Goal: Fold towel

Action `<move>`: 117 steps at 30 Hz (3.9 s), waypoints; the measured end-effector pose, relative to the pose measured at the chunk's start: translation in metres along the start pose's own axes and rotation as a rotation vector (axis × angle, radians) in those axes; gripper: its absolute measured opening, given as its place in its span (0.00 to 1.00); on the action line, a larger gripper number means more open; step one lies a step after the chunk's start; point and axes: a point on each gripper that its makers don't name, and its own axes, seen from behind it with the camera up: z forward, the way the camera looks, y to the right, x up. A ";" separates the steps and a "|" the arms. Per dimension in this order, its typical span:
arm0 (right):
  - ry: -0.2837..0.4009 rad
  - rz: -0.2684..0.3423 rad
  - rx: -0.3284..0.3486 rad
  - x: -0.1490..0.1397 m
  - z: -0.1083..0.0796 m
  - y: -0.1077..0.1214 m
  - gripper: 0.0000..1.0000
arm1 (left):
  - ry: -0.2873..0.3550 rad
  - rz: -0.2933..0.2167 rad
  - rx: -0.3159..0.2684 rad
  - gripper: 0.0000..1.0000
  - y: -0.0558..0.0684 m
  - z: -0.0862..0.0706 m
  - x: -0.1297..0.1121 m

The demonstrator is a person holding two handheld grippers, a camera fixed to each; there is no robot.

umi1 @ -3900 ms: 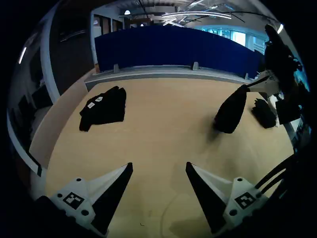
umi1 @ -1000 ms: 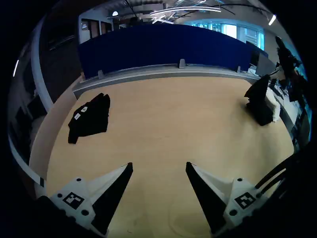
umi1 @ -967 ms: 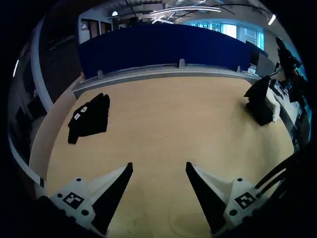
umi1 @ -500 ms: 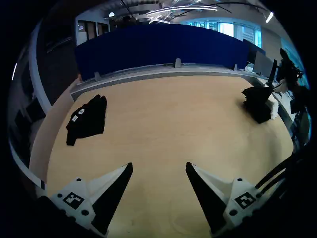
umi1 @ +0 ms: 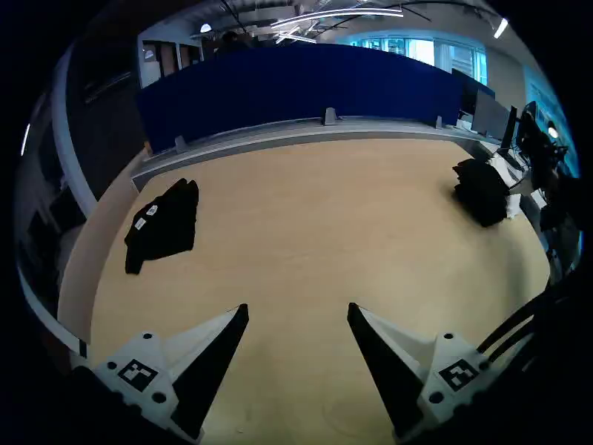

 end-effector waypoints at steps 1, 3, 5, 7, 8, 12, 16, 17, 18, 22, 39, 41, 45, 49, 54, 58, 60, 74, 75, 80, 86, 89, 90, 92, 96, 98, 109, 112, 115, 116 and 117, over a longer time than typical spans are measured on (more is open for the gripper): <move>-0.005 0.007 -0.006 -0.003 0.003 0.001 0.04 | -0.001 0.001 0.001 1.00 0.000 -0.001 0.000; -0.017 0.022 -0.020 -0.009 0.010 0.003 0.05 | -0.002 0.003 0.004 1.00 -0.001 -0.002 -0.001; -0.026 0.041 -0.021 -0.014 0.015 0.002 0.05 | -0.004 0.006 0.007 1.00 -0.002 -0.002 -0.001; -0.031 0.061 -0.021 -0.017 0.020 0.002 0.05 | -0.005 0.008 0.009 1.00 -0.003 -0.003 -0.001; -0.031 0.070 -0.021 -0.018 0.022 0.002 0.05 | -0.005 0.009 0.011 1.00 -0.003 -0.003 -0.001; -0.022 0.107 -0.024 -0.018 0.026 0.002 0.04 | -0.007 0.014 0.013 1.00 -0.004 -0.003 0.000; -0.019 0.123 -0.023 -0.019 0.027 0.002 0.04 | -0.008 0.018 0.014 1.00 -0.003 -0.001 0.001; -0.019 0.125 -0.022 -0.020 0.027 0.001 0.04 | -0.008 0.018 0.013 1.00 -0.003 0.000 0.001; -0.019 0.128 -0.021 -0.021 0.028 0.000 0.05 | -0.009 0.019 0.012 1.00 -0.003 0.000 0.002; 0.000 0.138 -0.031 -0.020 0.027 -0.002 0.07 | -0.008 0.025 0.012 1.00 -0.003 0.001 0.003; 0.087 0.176 -0.076 -0.020 -0.001 -0.004 0.80 | -0.002 0.031 0.006 1.00 -0.003 0.003 0.007; 0.093 0.174 -0.075 -0.019 -0.003 -0.005 0.81 | -0.001 0.029 0.004 1.00 -0.002 0.003 0.007; 0.105 0.179 -0.074 -0.016 -0.009 -0.006 0.82 | 0.001 0.028 0.003 1.00 -0.003 0.003 0.008; 0.119 0.190 -0.081 -0.014 -0.015 -0.006 0.82 | 0.002 0.028 0.005 1.00 -0.004 0.002 0.008; 0.131 0.196 -0.088 -0.012 -0.022 -0.007 0.82 | 0.005 0.021 0.005 0.99 -0.007 0.001 0.009; 0.138 0.196 -0.095 -0.011 -0.025 -0.007 0.82 | 0.008 0.021 0.007 1.00 -0.008 0.001 0.010; 0.142 0.198 -0.095 -0.009 -0.027 -0.007 0.82 | 0.008 0.020 0.006 1.00 -0.008 0.000 0.010; 0.208 0.225 -0.024 0.037 -0.010 -0.046 1.00 | 0.010 0.013 0.019 0.99 -0.014 -0.004 0.009; 0.212 0.227 -0.017 0.041 -0.008 -0.050 1.00 | 0.009 0.011 0.021 1.00 -0.015 -0.004 0.008; 0.218 0.228 -0.005 0.048 -0.001 -0.062 1.00 | 0.009 0.006 0.029 1.00 -0.019 -0.006 0.006; 0.195 0.232 -0.013 0.043 0.013 -0.061 1.00 | 0.004 0.005 0.032 1.00 -0.020 -0.006 0.003; 0.170 0.235 -0.024 0.037 0.024 -0.057 1.00 | 0.002 0.008 0.035 1.00 -0.021 -0.007 0.002; 0.162 0.236 -0.027 0.034 0.028 -0.055 1.00 | 0.002 0.009 0.036 1.00 -0.021 -0.007 0.002; 0.149 0.239 -0.027 0.031 0.034 -0.054 1.00 | 0.000 0.010 0.038 1.00 -0.021 -0.007 0.001; 0.132 0.245 -0.023 0.026 0.043 -0.053 1.00 | 0.000 0.009 0.043 0.99 -0.023 -0.009 -0.001; 0.128 0.246 -0.021 0.024 0.047 -0.053 1.00 | -0.001 0.007 0.045 0.99 -0.023 -0.010 -0.002; 0.167 0.242 -0.024 0.037 0.035 -0.050 1.00 | -0.001 0.003 0.051 1.00 -0.025 -0.012 -0.001; 0.209 0.238 -0.032 0.053 0.023 -0.047 1.00 | 0.000 0.002 0.050 1.00 -0.025 -0.012 0.001; 0.249 0.236 -0.038 0.072 0.015 -0.041 1.00 | 0.001 0.001 0.050 1.00 -0.025 -0.012 0.002; 0.258 0.236 -0.039 0.078 0.013 -0.039 1.00 | 0.001 0.001 0.050 1.00 -0.025 -0.012 0.002; 0.268 0.237 -0.040 0.084 0.012 -0.037 1.00 | 0.001 0.000 0.050 1.00 -0.025 -0.012 0.001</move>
